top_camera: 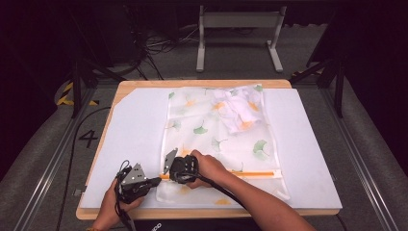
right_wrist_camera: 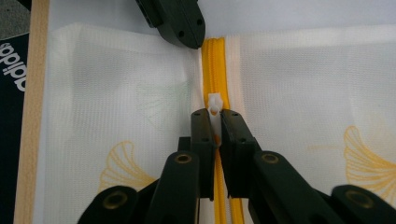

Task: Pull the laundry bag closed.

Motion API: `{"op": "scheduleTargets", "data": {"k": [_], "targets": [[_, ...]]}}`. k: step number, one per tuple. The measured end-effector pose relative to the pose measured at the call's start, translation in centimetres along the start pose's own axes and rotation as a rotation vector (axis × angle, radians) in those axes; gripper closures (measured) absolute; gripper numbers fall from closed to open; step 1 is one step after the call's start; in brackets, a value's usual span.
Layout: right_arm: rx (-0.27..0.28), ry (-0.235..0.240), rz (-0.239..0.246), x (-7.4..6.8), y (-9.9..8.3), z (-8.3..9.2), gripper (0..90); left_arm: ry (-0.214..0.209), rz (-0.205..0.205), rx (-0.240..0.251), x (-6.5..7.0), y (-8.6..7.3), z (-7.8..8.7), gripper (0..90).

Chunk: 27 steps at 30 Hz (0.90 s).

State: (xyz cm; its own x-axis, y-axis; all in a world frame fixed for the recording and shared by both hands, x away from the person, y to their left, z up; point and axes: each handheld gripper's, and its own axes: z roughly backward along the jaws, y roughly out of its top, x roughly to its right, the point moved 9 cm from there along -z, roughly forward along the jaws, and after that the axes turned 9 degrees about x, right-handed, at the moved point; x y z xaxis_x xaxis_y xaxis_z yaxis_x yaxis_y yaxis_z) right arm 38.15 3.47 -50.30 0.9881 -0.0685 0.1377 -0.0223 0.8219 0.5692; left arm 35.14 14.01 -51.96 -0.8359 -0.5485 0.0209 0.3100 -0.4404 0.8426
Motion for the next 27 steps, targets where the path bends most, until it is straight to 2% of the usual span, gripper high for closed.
{"op": "scheduleTargets", "data": {"k": [27], "targets": [[-0.014, -0.006, -0.031, 0.1, -2.5, 1.8, 84.5, -0.001, -0.007, -0.002, 0.0, 0.0, 0.0, 90.0]]}}
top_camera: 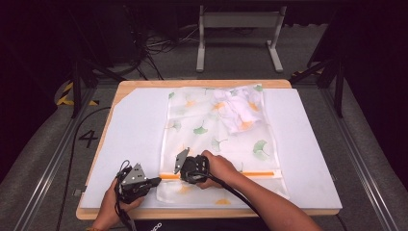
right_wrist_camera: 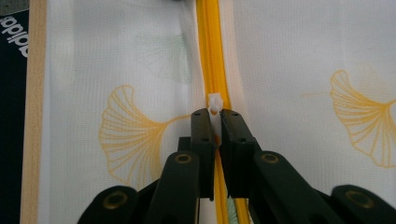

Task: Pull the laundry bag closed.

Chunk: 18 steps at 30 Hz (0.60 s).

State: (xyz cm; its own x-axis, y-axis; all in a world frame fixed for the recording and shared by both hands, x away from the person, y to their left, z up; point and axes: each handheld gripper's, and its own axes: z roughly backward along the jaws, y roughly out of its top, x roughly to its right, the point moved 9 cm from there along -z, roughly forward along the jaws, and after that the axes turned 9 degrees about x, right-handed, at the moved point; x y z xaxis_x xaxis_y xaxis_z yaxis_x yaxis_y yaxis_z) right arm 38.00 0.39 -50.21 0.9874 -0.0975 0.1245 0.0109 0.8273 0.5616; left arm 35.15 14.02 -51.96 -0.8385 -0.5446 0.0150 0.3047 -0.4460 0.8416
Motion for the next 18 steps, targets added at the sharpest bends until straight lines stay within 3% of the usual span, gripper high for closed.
{"op": "scheduleTargets", "data": {"k": [18], "targets": [[0.004, 0.003, -0.022, 0.3, -1.6, 1.1, 84.5, -0.005, 0.007, 0.001, 0.0, 0.0, 0.0, 90.0]]}}
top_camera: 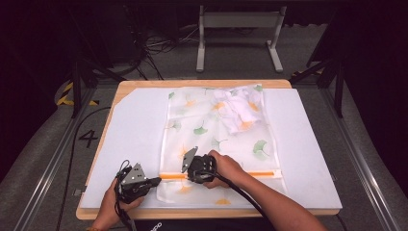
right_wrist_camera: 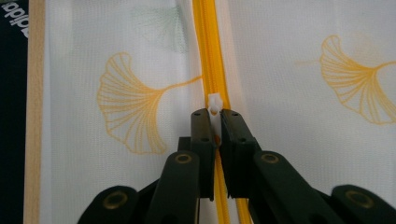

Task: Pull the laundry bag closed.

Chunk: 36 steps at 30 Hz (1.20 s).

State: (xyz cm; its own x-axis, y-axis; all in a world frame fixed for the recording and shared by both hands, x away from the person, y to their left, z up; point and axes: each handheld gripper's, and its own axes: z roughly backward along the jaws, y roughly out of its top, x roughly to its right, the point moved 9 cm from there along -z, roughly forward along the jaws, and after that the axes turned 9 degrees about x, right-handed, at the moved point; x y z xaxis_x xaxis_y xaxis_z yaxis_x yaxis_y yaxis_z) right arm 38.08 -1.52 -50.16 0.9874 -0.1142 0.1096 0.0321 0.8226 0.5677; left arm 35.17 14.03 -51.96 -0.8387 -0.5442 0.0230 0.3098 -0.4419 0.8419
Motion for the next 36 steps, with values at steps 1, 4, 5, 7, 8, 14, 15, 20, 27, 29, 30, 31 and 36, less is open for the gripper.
{"op": "scheduleTargets", "data": {"k": [1, 4, 5, 7, 8, 14, 15, 20, 27, 29, 30, 31, 36], "targets": [[-0.003, -0.001, -0.003, 0.0, -0.1, 0.1, 84.5, 0.0, 0.0, 0.0, 0.0, 0.0, 0.0, 90.0], [-0.009, -0.004, 0.0, 0.0, -0.3, 0.2, 84.5, -0.001, 0.0, 0.0, 0.0, 0.0, 0.0, 90.0], [-0.012, -0.004, -0.001, 0.0, -0.4, 0.3, 84.5, 0.0, 0.0, 0.0, 0.0, 0.0, 0.0, 90.0], [-0.013, -0.006, 0.005, 0.0, -0.5, 0.4, 84.5, 0.0, 0.0, 0.0, 0.0, 0.0, 0.0, 90.0], [-0.012, -0.008, 0.001, 0.0, -0.6, 0.5, 84.5, 0.0, 0.0, 0.0, 0.0, 0.0, 0.0, 90.0], [-0.022, -0.006, 0.0, 0.2, -1.4, 1.1, 84.5, -0.001, 0.001, 0.0, 0.0, 0.0, 0.0, 90.0], [-0.022, -0.007, -0.004, 0.2, -1.5, 1.1, 84.5, -0.001, 0.001, 0.0, 0.0, 0.0, 0.0, 90.0], [-0.022, -0.011, -0.013, 0.3, -2.1, 1.5, 84.5, -0.002, 0.003, 0.0, 0.0, 0.0, 0.0, 90.0], [-0.021, -0.014, -0.026, 0.6, -3.0, 2.1, 84.5, -0.004, 0.004, 0.001, 0.0, 0.0, 0.0, 90.0], [-0.021, -0.013, -0.027, 0.5, -3.1, 2.2, 84.5, -0.004, 0.004, 0.001, 0.0, 0.0, 0.0, 90.0], [-0.022, -0.013, -0.025, 0.6, -3.2, 2.2, 84.5, -0.003, 0.002, 0.001, 0.0, 0.0, 0.0, 90.0], [-0.022, -0.018, -0.029, 0.6, -3.3, 2.2, 84.5, -0.004, 0.004, 0.0, 0.0, 0.0, 0.0, 90.0], [-0.03, -0.018, -0.027, 0.6, -3.6, 2.5, 84.5, -0.005, 0.004, 0.001, 0.0, 0.0, 0.0, 90.0]]}}
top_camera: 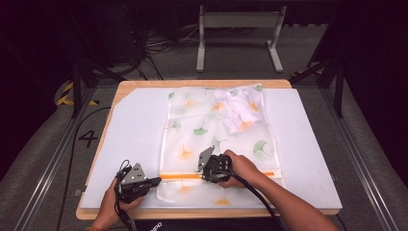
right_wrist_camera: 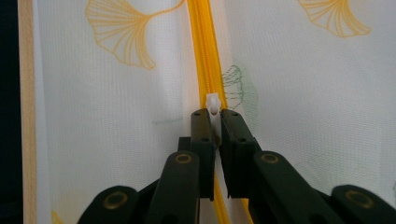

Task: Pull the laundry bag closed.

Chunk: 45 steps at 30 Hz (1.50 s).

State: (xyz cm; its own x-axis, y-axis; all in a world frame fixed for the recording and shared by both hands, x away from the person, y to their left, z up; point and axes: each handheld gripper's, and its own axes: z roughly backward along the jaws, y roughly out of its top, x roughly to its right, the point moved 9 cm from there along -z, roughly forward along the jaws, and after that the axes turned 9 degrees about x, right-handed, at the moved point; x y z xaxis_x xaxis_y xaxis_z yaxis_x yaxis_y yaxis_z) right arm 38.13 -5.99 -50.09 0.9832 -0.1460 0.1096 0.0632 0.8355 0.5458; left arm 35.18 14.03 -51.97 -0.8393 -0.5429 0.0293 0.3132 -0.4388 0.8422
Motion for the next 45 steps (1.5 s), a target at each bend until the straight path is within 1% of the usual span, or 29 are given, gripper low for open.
{"op": "scheduleTargets", "data": {"k": [15, 16, 17, 19, 20, 22, 27, 30, 37, 38, 40, 41, 42, 45], "targets": [[-0.025, -0.005, -0.013, 0.2, -1.7, 1.2, 84.5, -0.005, 0.0, 0.0, 0.0, 0.0, 0.0, 90.0], [-0.028, -0.008, -0.003, 0.3, -1.9, 1.4, 84.5, -0.006, 0.001, 0.0, 0.0, 0.0, 0.0, 90.0], [-0.028, -0.015, -0.014, 0.3, -2.0, 1.4, 84.5, -0.005, 0.004, 0.001, 0.0, 0.0, 0.0, 90.0], [-0.031, -0.011, -0.007, 0.4, -2.2, 1.6, 84.5, -0.005, 0.004, 0.0, 0.0, 0.0, 0.0, 90.0], [-0.034, -0.018, -0.018, 0.4, -2.3, 1.7, 84.5, -0.006, 0.008, -0.002, 0.0, 0.0, 0.0, 90.0], [-0.033, -0.01, -0.014, 0.4, -2.5, 1.8, 84.5, -0.006, 0.005, 0.0, 0.0, 0.0, 0.0, 90.0], [-0.033, -0.016, -0.014, 0.6, -2.9, 2.1, 84.5, -0.006, 0.008, -0.001, 0.0, 0.0, 0.0, 90.0], [-0.034, -0.022, -0.027, 0.5, -3.2, 2.3, 84.5, -0.007, 0.008, -0.001, 0.0, 0.0, 0.0, 90.0], [-0.033, -0.024, -0.021, 0.6, -3.6, 2.6, 84.5, -0.006, 0.005, 0.0, 0.0, 0.0, 0.0, 90.0], [-0.032, -0.026, -0.032, 0.5, -3.6, 2.7, 84.5, -0.007, 0.009, -0.002, 0.0, 0.0, 0.0, 90.0], [-0.035, -0.028, -0.019, 0.6, -3.8, 2.8, 84.5, -0.007, 0.007, -0.001, 0.0, 0.0, 0.0, 90.0], [-0.029, -0.019, -0.024, 0.6, -3.8, 2.8, 84.5, -0.007, 0.008, -0.001, 0.0, 0.0, 0.0, 90.0], [-0.031, -0.027, -0.022, 0.6, -3.9, 2.9, 84.5, -0.007, 0.009, -0.001, 0.0, 0.0, 0.0, 90.0], [-0.032, -0.026, -0.028, 0.7, -4.1, 3.1, 84.5, -0.007, 0.008, -0.002, 0.0, 0.0, 0.0, 90.0]]}}
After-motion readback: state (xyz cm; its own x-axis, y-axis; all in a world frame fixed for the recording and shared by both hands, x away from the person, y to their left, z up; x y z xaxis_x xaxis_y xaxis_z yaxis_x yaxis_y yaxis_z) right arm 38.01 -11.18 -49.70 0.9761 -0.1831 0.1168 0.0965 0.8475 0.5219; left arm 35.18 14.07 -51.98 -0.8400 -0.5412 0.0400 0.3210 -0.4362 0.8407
